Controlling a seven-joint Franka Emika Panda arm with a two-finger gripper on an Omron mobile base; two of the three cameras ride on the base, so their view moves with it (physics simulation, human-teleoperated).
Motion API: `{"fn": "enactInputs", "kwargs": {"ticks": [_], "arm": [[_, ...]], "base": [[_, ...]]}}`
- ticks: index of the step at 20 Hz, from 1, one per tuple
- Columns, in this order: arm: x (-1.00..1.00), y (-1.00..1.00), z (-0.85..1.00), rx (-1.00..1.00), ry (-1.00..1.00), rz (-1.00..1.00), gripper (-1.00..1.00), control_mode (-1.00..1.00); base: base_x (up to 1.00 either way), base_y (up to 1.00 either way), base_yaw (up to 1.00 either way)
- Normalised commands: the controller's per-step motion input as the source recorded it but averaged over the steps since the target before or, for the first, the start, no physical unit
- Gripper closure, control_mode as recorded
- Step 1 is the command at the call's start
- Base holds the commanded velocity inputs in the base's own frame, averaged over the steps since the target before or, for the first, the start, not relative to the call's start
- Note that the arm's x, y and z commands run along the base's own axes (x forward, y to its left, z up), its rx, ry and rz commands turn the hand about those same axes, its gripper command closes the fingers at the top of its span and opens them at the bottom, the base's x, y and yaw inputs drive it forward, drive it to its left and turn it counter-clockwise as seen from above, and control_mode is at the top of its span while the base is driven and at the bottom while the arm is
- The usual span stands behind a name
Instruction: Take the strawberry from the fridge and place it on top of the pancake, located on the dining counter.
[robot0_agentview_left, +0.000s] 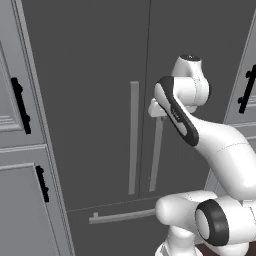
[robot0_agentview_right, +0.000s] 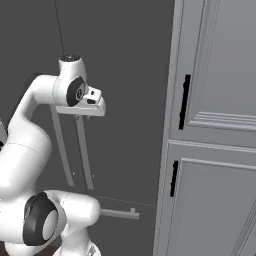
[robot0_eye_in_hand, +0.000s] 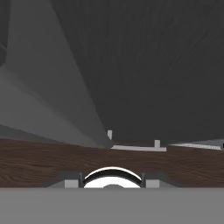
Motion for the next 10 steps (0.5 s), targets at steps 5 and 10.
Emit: {"fn": "enactInputs", "kwargs": {"ticks": [5, 10], "arm": [[0.00, 0.00, 0.00, 0.00, 0.00, 0.00, -1.00, 1.00], [0.00, 0.00, 0.00, 0.00, 0.00, 0.00, -1.00, 1.00]], "base": [[-0.33, 0.00, 0.00], [-0.48, 0.08, -0.01]]}}
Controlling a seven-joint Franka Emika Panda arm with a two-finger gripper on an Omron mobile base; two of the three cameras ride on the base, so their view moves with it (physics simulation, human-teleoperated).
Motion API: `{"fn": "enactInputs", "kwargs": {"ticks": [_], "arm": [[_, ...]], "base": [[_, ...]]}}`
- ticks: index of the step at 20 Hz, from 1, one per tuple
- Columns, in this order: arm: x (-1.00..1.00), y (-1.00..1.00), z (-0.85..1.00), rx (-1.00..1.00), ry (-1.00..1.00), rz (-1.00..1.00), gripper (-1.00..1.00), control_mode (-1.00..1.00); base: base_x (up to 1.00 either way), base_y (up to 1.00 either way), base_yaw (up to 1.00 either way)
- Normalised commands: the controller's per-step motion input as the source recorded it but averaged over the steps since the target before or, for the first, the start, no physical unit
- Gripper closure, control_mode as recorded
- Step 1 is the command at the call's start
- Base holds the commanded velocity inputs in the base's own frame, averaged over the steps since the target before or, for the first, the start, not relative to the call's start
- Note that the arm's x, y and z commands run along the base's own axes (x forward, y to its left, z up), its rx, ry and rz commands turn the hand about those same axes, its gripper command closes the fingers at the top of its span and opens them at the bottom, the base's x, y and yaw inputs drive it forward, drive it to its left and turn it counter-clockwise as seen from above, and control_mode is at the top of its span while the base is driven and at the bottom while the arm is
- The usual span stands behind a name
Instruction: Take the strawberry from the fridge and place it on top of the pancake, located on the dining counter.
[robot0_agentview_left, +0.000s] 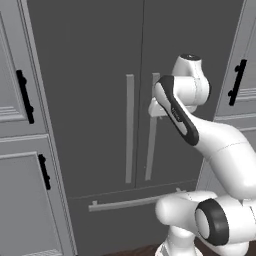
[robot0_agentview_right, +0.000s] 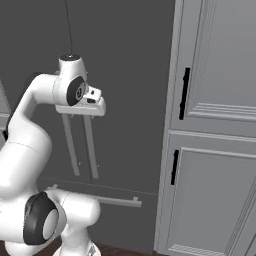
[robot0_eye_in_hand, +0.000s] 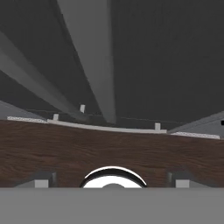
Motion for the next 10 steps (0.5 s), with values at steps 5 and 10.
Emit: {"fn": "enactInputs", "kwargs": {"ticks": [5, 10], "arm": [[0.00, 0.00, 0.00, 0.00, 0.00, 0.00, -1.00, 1.00], [0.00, 0.00, 0.00, 0.00, 0.00, 0.00, -1.00, 1.00]], "base": [[-0.12, 0.46, 0.00], [-0.01, 0.32, 0.00]]}}
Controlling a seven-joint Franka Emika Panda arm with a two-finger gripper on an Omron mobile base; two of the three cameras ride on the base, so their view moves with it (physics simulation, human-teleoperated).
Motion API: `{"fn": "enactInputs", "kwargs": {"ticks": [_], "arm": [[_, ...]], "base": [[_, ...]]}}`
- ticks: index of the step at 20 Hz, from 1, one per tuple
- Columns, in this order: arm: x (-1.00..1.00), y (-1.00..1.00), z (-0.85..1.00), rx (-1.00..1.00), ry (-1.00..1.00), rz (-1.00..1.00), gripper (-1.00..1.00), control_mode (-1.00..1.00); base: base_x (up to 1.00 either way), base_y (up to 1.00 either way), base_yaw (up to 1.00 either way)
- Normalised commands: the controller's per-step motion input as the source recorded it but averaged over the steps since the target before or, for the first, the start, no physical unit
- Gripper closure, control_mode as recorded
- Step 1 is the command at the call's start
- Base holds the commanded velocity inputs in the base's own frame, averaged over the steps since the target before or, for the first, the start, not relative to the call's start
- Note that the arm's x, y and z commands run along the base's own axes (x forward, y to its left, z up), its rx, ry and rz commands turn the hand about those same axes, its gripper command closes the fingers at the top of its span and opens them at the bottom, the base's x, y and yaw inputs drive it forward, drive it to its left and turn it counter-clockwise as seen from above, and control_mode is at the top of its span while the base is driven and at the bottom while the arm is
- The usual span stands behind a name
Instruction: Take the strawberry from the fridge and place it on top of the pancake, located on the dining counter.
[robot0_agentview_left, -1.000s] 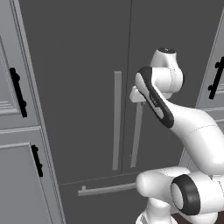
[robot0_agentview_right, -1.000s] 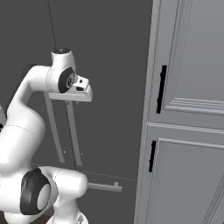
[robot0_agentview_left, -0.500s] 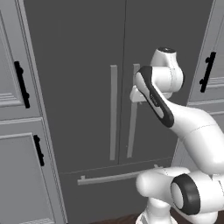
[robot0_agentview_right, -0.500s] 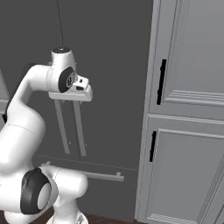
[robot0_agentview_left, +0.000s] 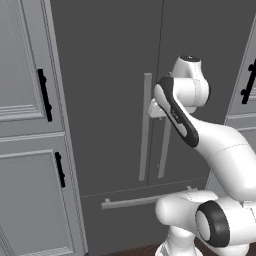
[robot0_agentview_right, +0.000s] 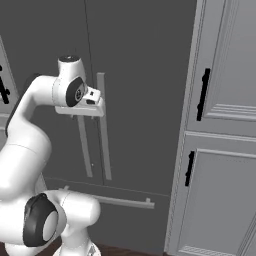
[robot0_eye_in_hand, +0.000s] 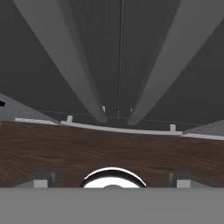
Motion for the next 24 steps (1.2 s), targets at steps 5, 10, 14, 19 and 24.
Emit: {"fn": "enactInputs", "kwargs": {"ticks": [5, 10, 14, 19, 24], "arm": [[0.00, 0.00, 0.00, 0.00, 0.00, 0.00, -1.00, 1.00], [0.00, 0.00, 0.00, 0.00, 0.00, 0.00, -1.00, 1.00], [0.00, 0.00, 0.00, 0.00, 0.00, 0.00, -1.00, 1.00], [0.00, 0.00, 0.00, 0.00, 0.00, 0.00, -1.00, 1.00], [0.18, -0.12, -0.01, 0.00, -0.18, 0.00, -1.00, -1.00]], "base": [[-0.48, 0.00, -0.01], [-0.63, 0.00, -0.03], [-0.55, 0.00, -0.02], [-0.30, 0.00, -0.02], [0.00, -0.04, 0.00]]}}
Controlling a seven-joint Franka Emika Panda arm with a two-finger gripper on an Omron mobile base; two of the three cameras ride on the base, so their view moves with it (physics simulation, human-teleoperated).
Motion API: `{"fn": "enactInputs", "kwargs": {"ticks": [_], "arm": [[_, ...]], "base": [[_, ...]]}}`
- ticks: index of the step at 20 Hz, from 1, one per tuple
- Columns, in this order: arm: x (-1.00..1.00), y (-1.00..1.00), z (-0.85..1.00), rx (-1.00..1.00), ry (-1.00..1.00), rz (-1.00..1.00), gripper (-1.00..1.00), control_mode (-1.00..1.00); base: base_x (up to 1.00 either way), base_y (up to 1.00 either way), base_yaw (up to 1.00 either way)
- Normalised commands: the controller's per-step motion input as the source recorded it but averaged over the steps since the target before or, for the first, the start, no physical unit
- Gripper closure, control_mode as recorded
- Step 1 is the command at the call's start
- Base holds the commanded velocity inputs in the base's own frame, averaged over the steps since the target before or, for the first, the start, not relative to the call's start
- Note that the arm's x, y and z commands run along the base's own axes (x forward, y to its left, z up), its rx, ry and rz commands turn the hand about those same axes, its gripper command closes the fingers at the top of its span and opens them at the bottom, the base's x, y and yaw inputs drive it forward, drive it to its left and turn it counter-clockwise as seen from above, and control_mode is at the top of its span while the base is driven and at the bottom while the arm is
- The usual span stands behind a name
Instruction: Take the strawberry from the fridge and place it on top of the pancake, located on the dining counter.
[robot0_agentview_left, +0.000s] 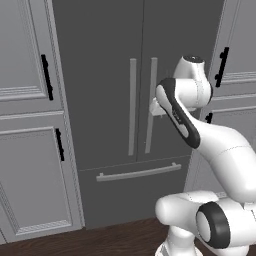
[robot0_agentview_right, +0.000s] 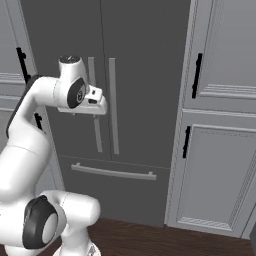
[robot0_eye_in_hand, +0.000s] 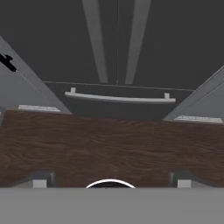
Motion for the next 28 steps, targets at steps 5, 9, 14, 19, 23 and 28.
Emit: {"fn": "enactInputs", "kwargs": {"ticks": [5, 9, 14, 19, 23, 28], "arm": [[0.73, -0.21, 0.00, 0.00, -0.44, 0.00, -1.00, -1.00], [0.66, -0.21, -0.01, 0.00, -0.39, 0.00, -1.00, -1.00], [0.46, -0.04, 0.00, 0.03, -0.13, -0.14, -1.00, -1.00], [0.68, 0.00, 0.00, 0.04, 0.08, -0.08, -1.00, -1.00], [0.61, -0.04, 0.00, 0.06, 0.03, 0.00, -1.00, -1.00], [0.57, -0.01, 0.00, 0.00, 0.00, 0.00, -1.00, -1.00]], "base": [[0.00, 0.00, 0.00], [0.00, 0.00, 0.00], [0.00, 0.00, 0.00], [0.00, 0.00, 0.00], [0.00, 0.00, 0.00], [0.00, 0.00, 0.00]]}}
